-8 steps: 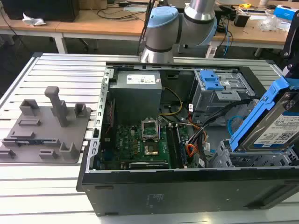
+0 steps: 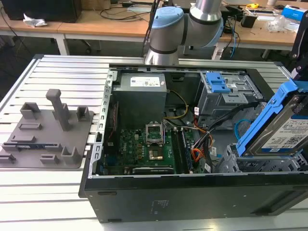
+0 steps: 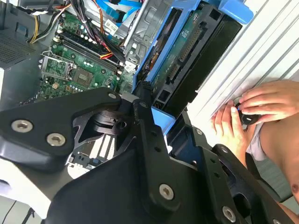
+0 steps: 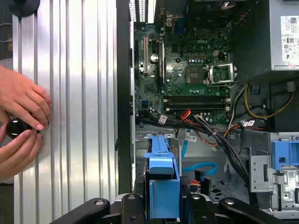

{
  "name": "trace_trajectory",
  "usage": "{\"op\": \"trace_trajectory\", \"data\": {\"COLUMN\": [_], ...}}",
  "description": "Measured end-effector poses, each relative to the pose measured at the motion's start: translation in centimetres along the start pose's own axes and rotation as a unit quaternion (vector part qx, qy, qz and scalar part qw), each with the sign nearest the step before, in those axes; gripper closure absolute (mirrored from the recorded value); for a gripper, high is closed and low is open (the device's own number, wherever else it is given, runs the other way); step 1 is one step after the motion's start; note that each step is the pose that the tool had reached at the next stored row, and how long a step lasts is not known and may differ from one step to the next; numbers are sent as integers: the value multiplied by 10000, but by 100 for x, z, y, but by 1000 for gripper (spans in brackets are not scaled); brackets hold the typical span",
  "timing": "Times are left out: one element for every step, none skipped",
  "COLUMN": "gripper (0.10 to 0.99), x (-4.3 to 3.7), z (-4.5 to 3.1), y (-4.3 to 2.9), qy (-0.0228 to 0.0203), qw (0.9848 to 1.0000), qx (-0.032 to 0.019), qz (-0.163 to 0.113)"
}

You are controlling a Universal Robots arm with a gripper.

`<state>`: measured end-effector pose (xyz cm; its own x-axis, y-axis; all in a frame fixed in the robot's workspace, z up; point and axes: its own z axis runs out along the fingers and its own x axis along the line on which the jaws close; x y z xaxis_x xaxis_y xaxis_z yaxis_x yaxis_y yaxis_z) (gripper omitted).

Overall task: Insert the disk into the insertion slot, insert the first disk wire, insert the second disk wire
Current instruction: 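Insert the disk into the insertion slot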

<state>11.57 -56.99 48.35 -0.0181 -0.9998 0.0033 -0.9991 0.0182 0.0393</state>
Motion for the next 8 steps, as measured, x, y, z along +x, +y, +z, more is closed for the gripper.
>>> {"op": "trace_trajectory", "data": {"gripper": [722,722,722,722,722,722,722,722], "x": [0,0,0,-1,-1,-1,-1,2], "z": [0,0,0,0,0,1,1,2], "y": [0,0,0,4,9,12,18,40], "qy": [0,0,0,1,-8,-25,-47,-156], "qw": [10000,10000,10000,10000,10000,10000,10000,9999], "qx": [0,0,0,0,6,12,19,65], "qz": [0,0,0,0,0,-1,-2,-12]}}
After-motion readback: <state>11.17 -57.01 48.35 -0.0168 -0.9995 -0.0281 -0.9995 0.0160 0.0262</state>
